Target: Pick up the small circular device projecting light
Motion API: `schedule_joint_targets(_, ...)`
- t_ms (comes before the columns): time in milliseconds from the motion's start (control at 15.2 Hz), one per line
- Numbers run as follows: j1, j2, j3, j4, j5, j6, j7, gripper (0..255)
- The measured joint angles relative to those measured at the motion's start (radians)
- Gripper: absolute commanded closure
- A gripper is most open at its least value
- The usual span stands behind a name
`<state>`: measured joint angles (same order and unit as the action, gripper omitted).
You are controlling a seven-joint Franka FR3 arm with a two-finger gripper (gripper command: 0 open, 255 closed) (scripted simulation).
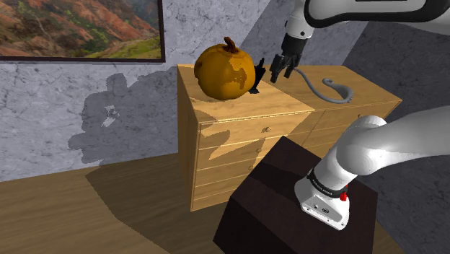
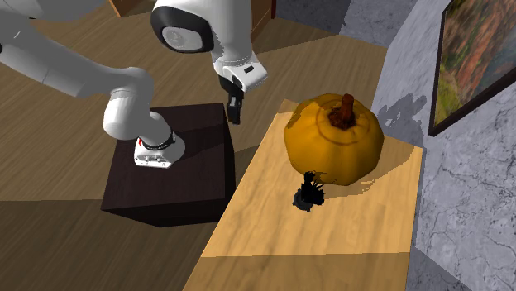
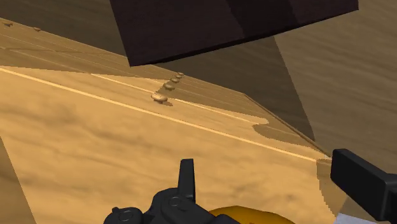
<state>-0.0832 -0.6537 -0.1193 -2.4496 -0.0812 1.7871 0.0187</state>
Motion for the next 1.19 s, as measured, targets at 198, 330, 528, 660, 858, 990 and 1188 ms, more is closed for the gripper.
schedule_joint_targets(198,-0.013,0.059,-0.038,0.005,-0.02,0.104,-0.037,0)
schedule_joint_targets(330,-0.023,0.117,-0.074,0.019,-0.032,0.182,-0.072,0)
schedule_joint_targets(528,-0.03,0.194,-0.116,0.055,-0.036,0.274,-0.117,0)
schedule_joint_targets(660,-0.032,0.25,-0.145,0.09,-0.03,0.329,-0.15,0)
schedule_joint_targets(858,-0.032,0.329,-0.188,0.137,-0.01,0.41,-0.202,0)
schedule_joint_targets(990,-0.03,0.394,-0.217,0.18,0.016,0.464,-0.243,0)
schedule_joint_targets(1188,-0.026,0.476,-0.253,0.232,0.065,0.538,-0.304,0)
